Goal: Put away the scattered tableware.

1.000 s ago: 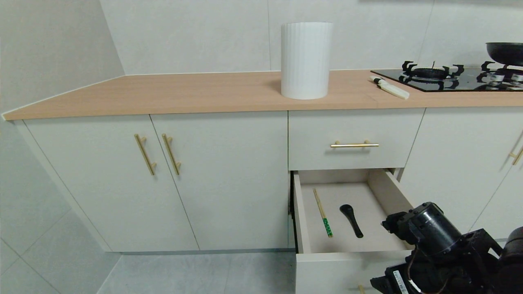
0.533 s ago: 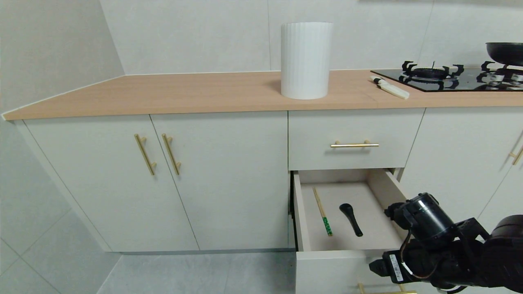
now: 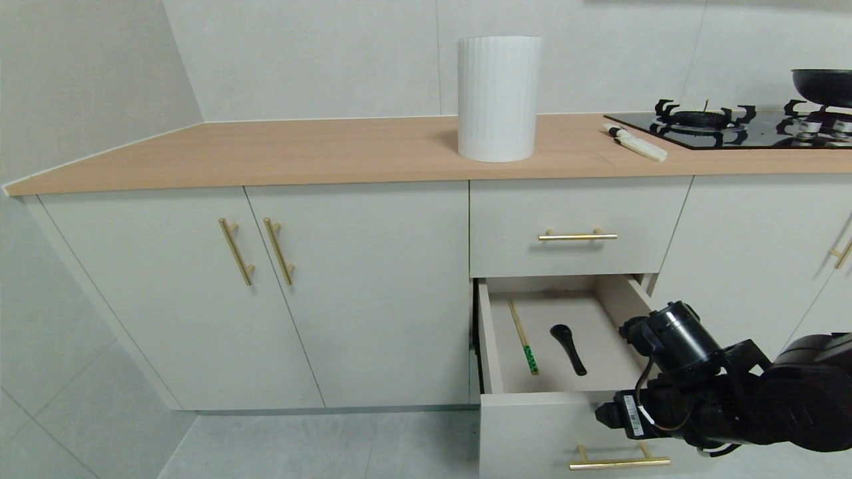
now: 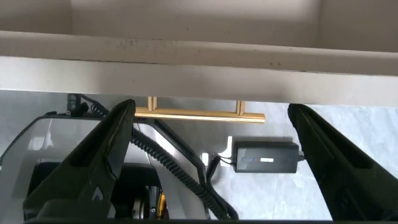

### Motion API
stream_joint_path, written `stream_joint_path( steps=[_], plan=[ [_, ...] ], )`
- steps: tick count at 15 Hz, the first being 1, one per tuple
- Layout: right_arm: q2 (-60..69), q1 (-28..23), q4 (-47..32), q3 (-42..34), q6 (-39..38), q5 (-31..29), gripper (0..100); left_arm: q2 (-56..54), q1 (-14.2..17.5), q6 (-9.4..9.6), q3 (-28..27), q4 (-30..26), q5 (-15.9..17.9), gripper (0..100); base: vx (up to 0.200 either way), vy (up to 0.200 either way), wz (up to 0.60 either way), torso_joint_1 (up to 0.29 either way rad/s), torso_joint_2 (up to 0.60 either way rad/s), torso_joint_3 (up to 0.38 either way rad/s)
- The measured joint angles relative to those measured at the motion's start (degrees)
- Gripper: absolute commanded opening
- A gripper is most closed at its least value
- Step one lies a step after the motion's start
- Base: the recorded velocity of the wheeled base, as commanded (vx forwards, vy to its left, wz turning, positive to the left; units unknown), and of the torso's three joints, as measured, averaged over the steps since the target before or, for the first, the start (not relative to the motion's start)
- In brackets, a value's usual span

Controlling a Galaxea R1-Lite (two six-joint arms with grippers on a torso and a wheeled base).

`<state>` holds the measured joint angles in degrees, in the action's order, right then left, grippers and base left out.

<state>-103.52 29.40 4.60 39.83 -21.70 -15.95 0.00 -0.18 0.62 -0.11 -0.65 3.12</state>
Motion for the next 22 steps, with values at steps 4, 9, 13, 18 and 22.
stream_joint_path(
  steps=[4,9,13,18,22],
  plan=[
    [-2.3,-1.0,-0.4,2.6,0.2,0.0,100,0.0,0.0,0.0,0.0,0.0,0.0,100,0.0,0.0,0.0,0.0,0.0,0.0],
    [-5.4,-1.7,0.0,6.9,1.0,0.0,100,0.0,0.0,0.0,0.0,-0.1,0.0,100,0.0,0.0,0.0,0.0,0.0,0.0],
    [-9.3,-4.4,0.1,12.4,4.8,0.0,100,0.0,0.0,-0.02,0.0,0.0,0.0,100,0.0,0.0,0.0,0.0,0.0,0.0],
    [-14.0,-5.9,0.0,19.2,6.5,0.0,100,0.0,0.0,0.0,0.0,0.0,0.0,100,0.0,0.0,0.0,0.0,0.0,0.0],
    [-18.5,-6.9,0.1,25.8,8.0,0.0,100,0.0,0.0,0.0,0.0,0.0,0.0,100,0.0,0.0,0.0,0.0,0.0,0.0]
  ],
)
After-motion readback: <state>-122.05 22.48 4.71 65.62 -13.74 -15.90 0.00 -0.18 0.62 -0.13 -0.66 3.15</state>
